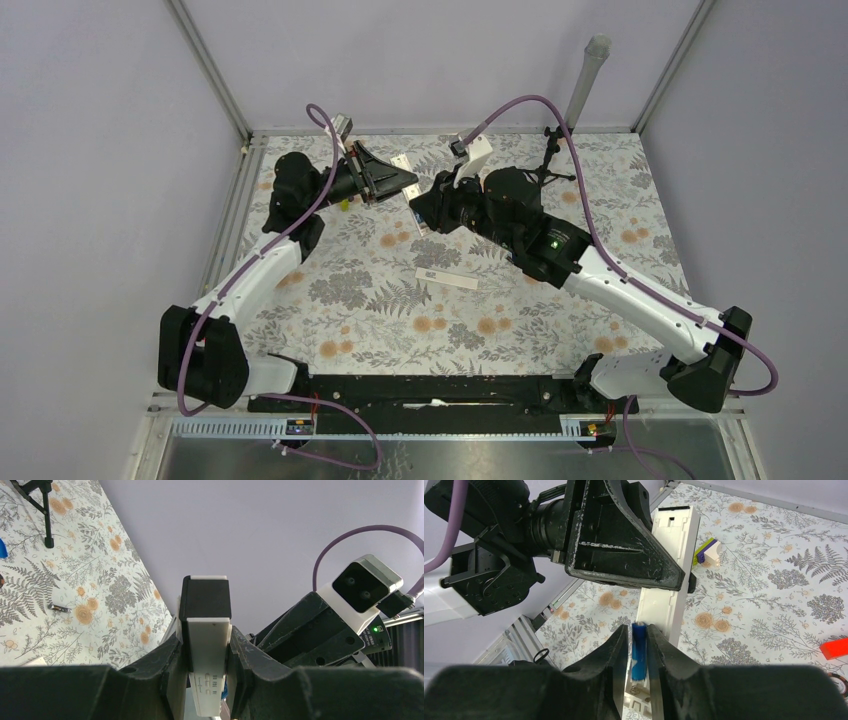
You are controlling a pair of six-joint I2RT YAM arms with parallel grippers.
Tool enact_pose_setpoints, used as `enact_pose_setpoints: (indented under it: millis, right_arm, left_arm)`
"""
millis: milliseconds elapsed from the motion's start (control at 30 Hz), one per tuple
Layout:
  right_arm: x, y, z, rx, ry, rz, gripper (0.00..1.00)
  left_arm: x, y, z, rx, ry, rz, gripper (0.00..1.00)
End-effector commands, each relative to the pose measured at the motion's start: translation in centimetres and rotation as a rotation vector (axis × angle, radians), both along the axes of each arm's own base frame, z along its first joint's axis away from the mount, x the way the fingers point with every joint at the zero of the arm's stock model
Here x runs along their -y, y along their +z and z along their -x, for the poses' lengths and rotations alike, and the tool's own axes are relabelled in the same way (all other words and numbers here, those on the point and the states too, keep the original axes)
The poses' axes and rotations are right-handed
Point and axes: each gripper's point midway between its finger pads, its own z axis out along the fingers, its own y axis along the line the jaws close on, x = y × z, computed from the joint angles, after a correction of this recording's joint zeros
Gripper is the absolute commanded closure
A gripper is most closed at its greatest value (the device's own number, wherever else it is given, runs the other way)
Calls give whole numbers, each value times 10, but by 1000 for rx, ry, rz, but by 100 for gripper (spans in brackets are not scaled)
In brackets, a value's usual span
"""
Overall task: Load the batteries into the remote control
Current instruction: Load the battery into the remote control.
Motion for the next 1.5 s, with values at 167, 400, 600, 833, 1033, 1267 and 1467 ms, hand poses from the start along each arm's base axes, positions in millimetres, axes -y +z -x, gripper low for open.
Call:
enact_pose_setpoints:
  millis: [167, 400, 600, 833, 1033, 1267, 1467]
  right_arm:
    - [-2, 1, 7, 1, 28, -3, 71]
    - [2, 17, 3, -10, -15, -29, 61]
    - [10, 42, 3, -14, -53, -74, 42]
    - [21, 68, 3, -63, -116, -142, 24]
    - [29, 42, -8, -329, -245, -125, 1]
    - [11, 28, 3, -554, -150, -243, 0]
    - [9, 17, -2, -690, -108, -409, 1]
  left_arm:
    - [-1, 34, 1, 82, 6, 48, 84]
    - [-2, 30, 0, 89, 16, 32, 84]
    - [-2, 32, 0, 113, 21, 22, 84]
    - [-3, 35, -1, 143, 28, 18, 84]
    - [-6, 43, -4, 179, 57, 31, 84]
    - [-8, 52, -5, 207, 80, 57, 84]
    - [-9, 55, -5, 227, 91, 57, 84]
